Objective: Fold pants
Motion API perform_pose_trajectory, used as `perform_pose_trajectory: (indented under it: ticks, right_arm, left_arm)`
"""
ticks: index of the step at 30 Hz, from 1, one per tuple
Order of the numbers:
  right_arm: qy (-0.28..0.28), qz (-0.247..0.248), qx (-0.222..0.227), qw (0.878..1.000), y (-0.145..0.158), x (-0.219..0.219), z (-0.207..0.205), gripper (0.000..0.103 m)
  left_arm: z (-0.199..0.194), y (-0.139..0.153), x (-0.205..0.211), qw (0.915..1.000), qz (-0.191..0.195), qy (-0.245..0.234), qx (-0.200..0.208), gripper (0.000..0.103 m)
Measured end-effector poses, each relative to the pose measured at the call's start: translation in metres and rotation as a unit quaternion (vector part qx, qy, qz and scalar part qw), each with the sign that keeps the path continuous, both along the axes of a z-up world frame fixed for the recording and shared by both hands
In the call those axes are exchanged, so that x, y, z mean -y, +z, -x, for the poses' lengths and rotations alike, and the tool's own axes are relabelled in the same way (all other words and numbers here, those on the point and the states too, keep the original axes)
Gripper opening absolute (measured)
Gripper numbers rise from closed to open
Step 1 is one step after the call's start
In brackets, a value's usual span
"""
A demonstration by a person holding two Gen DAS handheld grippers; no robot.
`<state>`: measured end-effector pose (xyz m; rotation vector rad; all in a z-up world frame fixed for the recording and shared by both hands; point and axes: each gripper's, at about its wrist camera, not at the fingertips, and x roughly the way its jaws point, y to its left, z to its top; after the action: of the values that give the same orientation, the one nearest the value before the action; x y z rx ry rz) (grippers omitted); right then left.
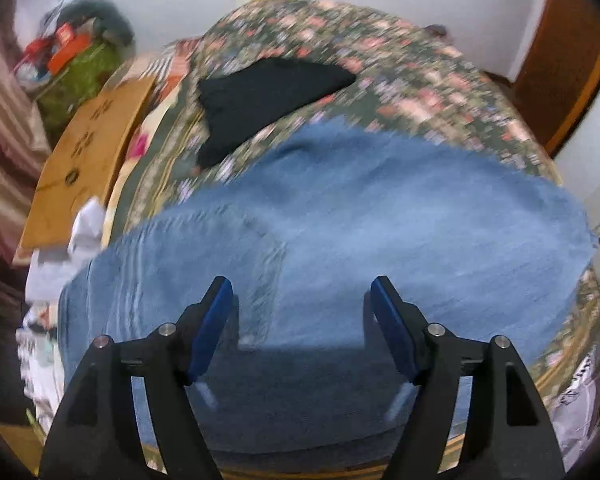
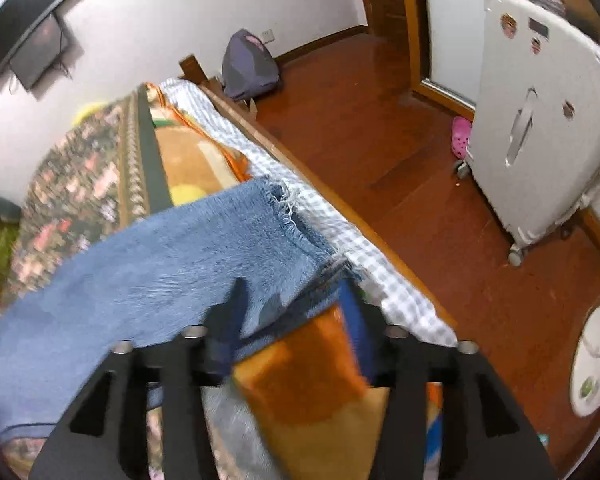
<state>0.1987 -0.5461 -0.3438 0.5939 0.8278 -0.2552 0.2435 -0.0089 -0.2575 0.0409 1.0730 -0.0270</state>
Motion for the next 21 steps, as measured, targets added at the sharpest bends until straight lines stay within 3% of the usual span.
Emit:
perform_pose_trajectory:
  ticks: [6,12,16,19,21]
  right_arm:
    - [0.001,-0.049,0.006,0.999,-0.011,-0.01,0.007,0.051]
    - [0.005,-0.087,0.0,0.996,-0.031,-0.01,-0.007,0.051]
    - [-0.017,-0.139,0.014,0.99,-0.045,0.001,-0.011,0.059]
    - [-0.023,-0.155,0.031,0.987,-0.05,0.004,-0.01,0.06]
    - [-0.022,-0.154,0.037,0.987,-0.05,0.006,-0.011,0.054]
  left_arm:
    - [-0.017,0.014,0.055,0.9971,0.034,-0.065,0.021,0.072]
    - [-0.024,-0.015,0.11,0.9928,0.023,-0.117,-0.012,0.072]
    - [-0.025,-0.037,0.131,0.9903,0.022,-0.131,-0.04,0.072]
    - [-0.023,-0.041,0.14,0.9903,0.005,-0.136,-0.027,0.072]
    - [-0.023,-0.042,0.142,0.99,0.004,-0.138,-0.027,0.073]
